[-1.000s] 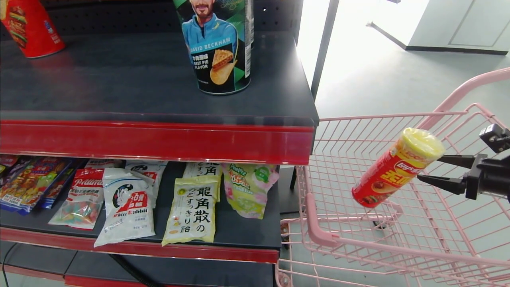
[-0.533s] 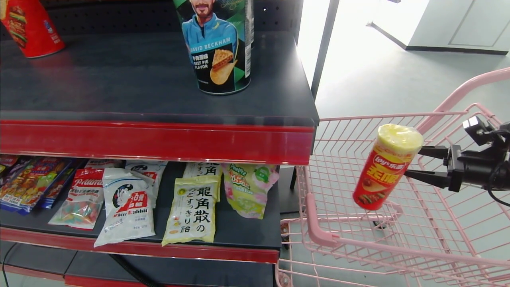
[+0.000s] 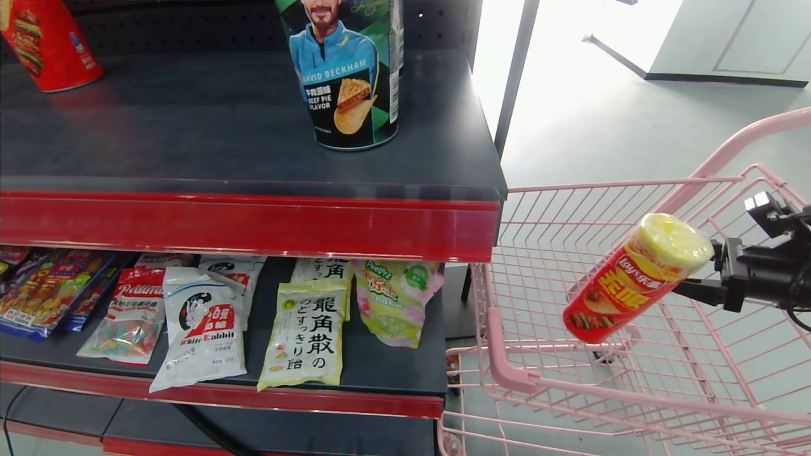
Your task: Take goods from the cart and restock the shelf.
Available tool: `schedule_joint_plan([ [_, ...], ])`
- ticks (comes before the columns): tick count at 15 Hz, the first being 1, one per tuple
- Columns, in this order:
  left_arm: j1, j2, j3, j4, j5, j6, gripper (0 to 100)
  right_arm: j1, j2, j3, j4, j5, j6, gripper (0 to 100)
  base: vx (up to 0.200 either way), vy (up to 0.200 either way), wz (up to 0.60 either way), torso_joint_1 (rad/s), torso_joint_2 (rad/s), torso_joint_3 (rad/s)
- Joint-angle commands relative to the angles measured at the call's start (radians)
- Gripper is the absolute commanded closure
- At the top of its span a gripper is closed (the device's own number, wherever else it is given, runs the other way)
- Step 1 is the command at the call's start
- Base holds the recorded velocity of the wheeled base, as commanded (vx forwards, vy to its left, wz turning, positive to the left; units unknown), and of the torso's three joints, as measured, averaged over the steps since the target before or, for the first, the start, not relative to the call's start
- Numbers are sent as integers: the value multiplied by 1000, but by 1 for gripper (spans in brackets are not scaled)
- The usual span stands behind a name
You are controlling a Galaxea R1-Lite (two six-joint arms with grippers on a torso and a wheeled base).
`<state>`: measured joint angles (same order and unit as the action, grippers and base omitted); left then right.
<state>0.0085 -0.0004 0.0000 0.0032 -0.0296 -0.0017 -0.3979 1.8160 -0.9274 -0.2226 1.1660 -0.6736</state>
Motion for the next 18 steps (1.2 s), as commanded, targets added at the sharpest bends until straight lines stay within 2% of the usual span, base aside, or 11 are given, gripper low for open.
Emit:
schedule_joint_plan([
  [1,1,0,0,0,0,-1,0,-16,-3,13,2,1,-7,0,0,0,0,0,0,0],
  [5,-1,0,0,0,0,0,0,-56,-29,91,2,9,-81,0,0,0,0,0,0,0],
  [12,-1,0,-2,0,-1,0,0,-81,-141,193,32,31,-110,0,0,0,0,0,0,0],
  [14,1,0,0,0,0,0,0,-76,-175,220,32,35,-109,0,0,0,0,0,0,0],
  [18,1,0,0,0,0,0,0,8,-256,292,101,24,-103,0,0,0,0,0,0,0],
])
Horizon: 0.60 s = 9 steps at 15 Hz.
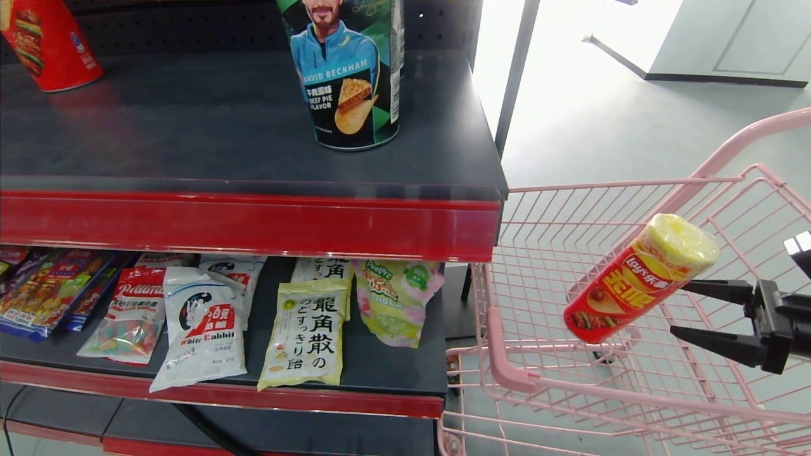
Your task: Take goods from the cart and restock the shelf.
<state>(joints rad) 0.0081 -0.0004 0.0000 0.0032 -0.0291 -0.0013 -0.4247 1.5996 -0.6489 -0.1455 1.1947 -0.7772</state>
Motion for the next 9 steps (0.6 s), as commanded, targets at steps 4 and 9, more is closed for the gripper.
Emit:
schedule_joint_plan([
  [4,1,0,0,0,0,0,0,95,7,-64,50,-58,9,0,0,0,0,0,0,0],
  [9,0,0,0,0,0,0,0,87,65,-147,52,-72,26,0,0,0,0,0,0,0],
])
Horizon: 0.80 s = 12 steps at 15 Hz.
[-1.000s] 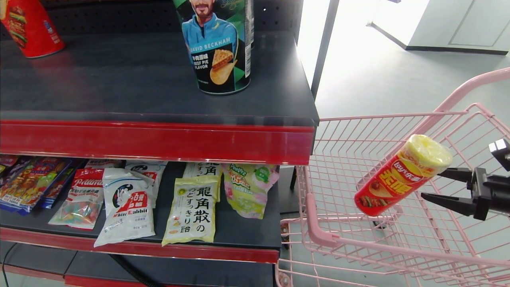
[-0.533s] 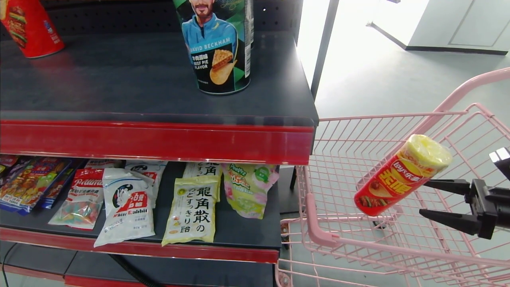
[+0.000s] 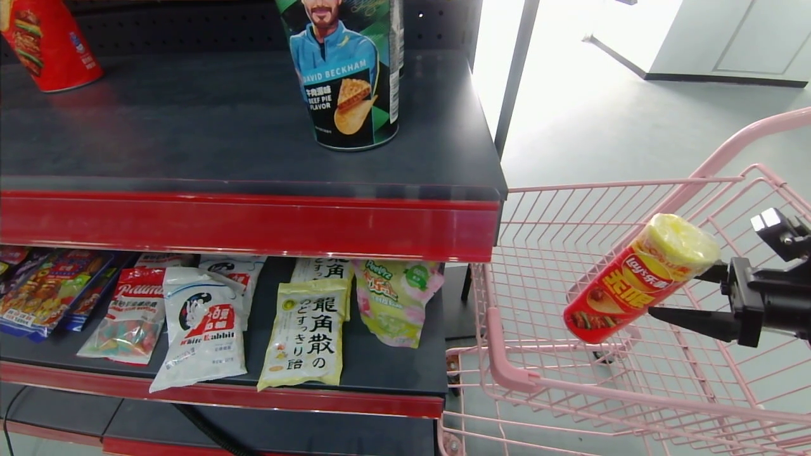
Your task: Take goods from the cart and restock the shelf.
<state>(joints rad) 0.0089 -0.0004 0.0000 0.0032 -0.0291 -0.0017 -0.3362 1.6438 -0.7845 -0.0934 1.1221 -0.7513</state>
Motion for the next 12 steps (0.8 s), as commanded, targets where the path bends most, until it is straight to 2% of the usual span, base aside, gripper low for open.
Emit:
schedule_joint_plan([
  [1,0,0,0,0,0,0,0,0,24,-15,-2,1,12,0,0,0,0,0,0,0],
  [12,0,0,0,0,0,0,0,111,82,-127,-11,2,178,0,0,0,0,0,0,0],
])
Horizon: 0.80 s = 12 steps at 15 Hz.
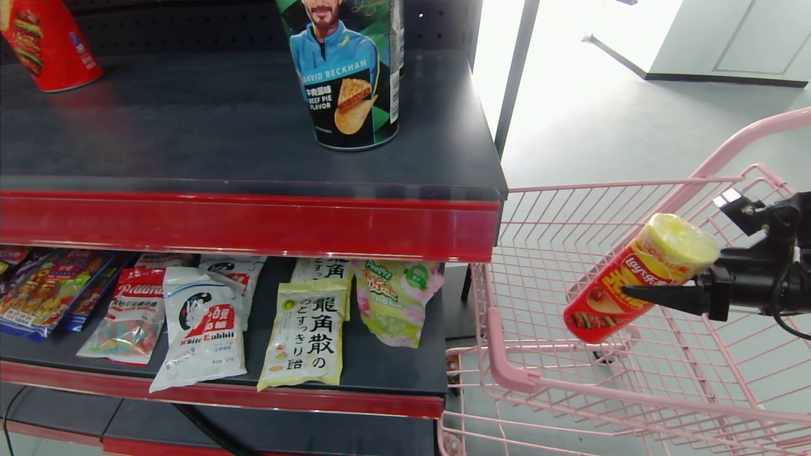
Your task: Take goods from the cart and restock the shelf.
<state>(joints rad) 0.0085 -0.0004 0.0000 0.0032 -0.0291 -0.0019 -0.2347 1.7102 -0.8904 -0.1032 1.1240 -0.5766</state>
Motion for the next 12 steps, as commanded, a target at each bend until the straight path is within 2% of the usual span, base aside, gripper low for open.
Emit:
schedule_joint_plan([
  [1,-1,0,0,0,0,-1,0,9,16,-36,-1,0,20,0,0,0,0,0,0,0],
  [7,-1,0,-2,0,0,0,0,-3,45,-38,-30,-1,38,0,0,0,0,0,0,0],
  [8,-1,0,-2,0,0,0,0,-3,45,-38,-30,-1,38,100,0,0,0,0,0,0],
  [12,-1,0,0,0,0,0,0,-8,46,-42,-32,-1,75,100,0,0,0,0,0,0],
])
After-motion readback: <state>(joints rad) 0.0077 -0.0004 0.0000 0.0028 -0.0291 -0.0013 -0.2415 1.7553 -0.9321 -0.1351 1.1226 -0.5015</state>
